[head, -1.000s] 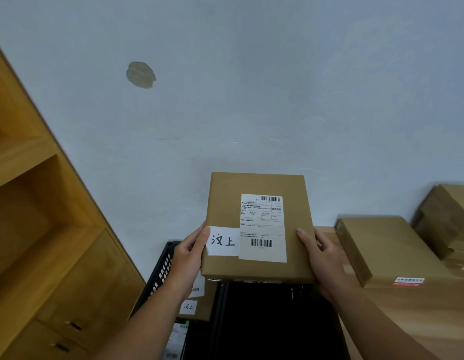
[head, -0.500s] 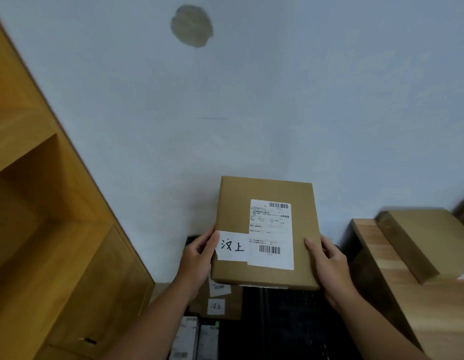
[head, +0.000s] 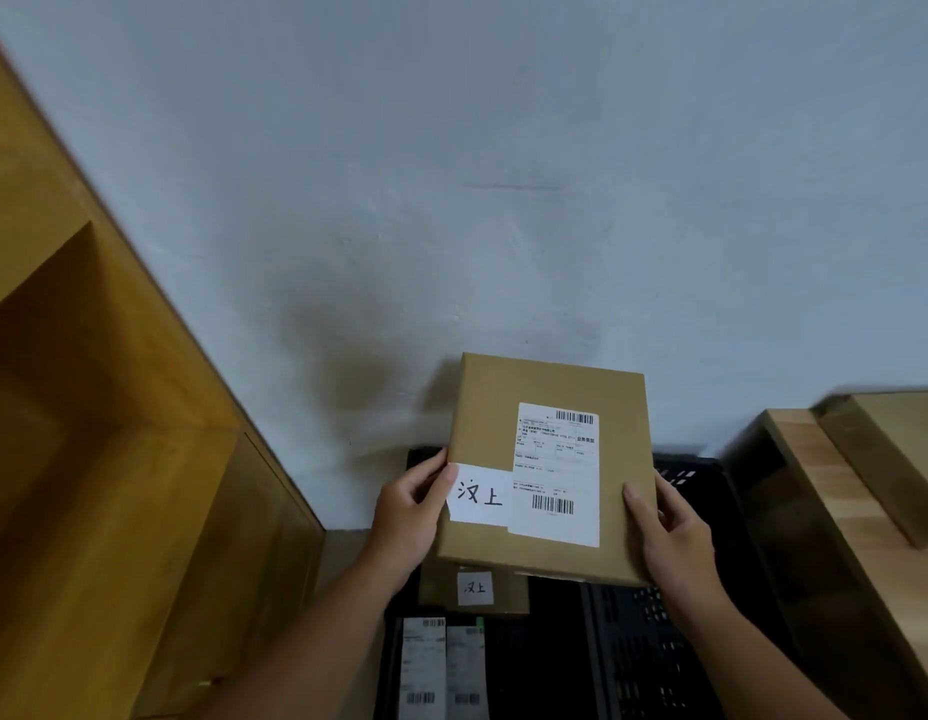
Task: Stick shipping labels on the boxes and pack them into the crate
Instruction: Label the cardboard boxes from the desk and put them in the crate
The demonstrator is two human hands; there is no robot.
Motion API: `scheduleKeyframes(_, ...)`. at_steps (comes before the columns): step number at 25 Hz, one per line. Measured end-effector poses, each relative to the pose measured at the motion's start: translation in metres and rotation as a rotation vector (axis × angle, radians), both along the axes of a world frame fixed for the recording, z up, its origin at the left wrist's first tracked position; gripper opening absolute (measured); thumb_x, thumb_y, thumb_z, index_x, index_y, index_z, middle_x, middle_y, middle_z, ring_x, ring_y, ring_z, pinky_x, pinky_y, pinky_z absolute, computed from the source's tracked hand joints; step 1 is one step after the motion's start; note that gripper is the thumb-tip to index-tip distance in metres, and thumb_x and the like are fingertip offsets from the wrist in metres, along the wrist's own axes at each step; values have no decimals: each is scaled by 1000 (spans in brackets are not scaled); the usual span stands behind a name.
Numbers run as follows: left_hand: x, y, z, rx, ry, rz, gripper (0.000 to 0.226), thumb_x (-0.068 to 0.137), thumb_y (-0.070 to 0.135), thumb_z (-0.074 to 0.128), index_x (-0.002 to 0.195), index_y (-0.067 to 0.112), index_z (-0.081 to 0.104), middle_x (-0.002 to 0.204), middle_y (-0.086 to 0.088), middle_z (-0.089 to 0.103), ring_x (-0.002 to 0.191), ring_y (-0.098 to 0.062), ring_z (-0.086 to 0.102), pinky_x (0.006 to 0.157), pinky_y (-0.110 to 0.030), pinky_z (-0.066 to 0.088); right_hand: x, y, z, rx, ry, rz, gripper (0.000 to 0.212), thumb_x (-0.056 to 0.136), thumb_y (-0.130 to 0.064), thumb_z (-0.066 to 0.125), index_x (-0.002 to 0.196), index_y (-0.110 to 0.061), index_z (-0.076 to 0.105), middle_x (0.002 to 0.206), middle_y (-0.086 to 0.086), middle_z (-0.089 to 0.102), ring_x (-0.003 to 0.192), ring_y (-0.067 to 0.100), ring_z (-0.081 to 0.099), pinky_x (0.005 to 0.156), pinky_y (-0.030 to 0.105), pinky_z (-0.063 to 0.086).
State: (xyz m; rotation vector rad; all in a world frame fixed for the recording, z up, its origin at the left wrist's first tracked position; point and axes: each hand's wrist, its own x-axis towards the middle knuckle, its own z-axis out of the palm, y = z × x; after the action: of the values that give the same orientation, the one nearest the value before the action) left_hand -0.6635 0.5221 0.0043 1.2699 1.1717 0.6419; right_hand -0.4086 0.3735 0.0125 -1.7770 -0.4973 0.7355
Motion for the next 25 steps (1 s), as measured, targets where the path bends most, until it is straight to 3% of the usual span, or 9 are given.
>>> scheduleKeyframes(2,3,3,-27,-10,54,34,35,97,42,64,132,44,62,102,22,75,94,8,68,68,-10,53,1,9,-31,-52,-10,0,47,93,-35,69,139,-36,58,118,-16,72,103,5,70,96,36,55)
scheduleKeyframes(4,11,11,-76,-29,147,63,38,100,40,59,138,39,57,107,18,72,90,7,68,65,-11,53,5,27,-84,-109,-50,11,50,95,-31,68,143,-32,55,126,-8,70,104,2,67,92,30,55)
scheduleKeyframes(6,21,18,-136,-58,221,81,41,106,37,49,146,30,50,122,5,69,101,-3,67,82,-24,58,4,44,-150,-147,-81,45,54,96,-29,66,147,-30,50,132,-6,66,106,-1,64,88,22,52)
scheduleKeyframes(9,34,16,-229,-132,299,101,46,109,30,39,155,21,37,146,-4,52,126,-19,54,109,-39,46,-8,53,-254,-237,-87,41,59,99,-33,61,153,-28,40,142,-2,58,119,15,59,94,30,47)
scheduleKeyframes(13,47,12,-310,-167,346,97,57,107,34,46,159,22,25,156,1,38,135,-18,43,114,-36,37,-22,49,-346,-319,-68,-7,59,101,-39,53,156,-27,34,146,1,55,127,21,56,103,35,46)
scheduleKeyframes(16,48,8,-347,-172,411,67,71,105,37,49,163,24,9,166,-2,24,148,-24,33,117,-38,36,-33,51,-388,-326,-39,10,54,103,-35,50,154,-26,35,142,3,57,115,15,56,98,32,45)
scheduleKeyframes(19,48,15,-369,-153,472,55,83,104,39,51,162,25,-6,170,-1,9,151,-24,24,117,-36,30,-42,65,-414,-320,-6,14,54,103,-32,50,155,-26,34,145,3,53,118,16,54,98,30,43)
scheduleKeyframes(25,49,16,-381,-44,544,42,83,104,38,50,162,26,-7,170,1,4,152,-24,23,120,-45,34,-39,80,-433,-364,-57,-1,58,99,-54,44,153,-39,32,144,-5,55,125,20,56,105,43,49)
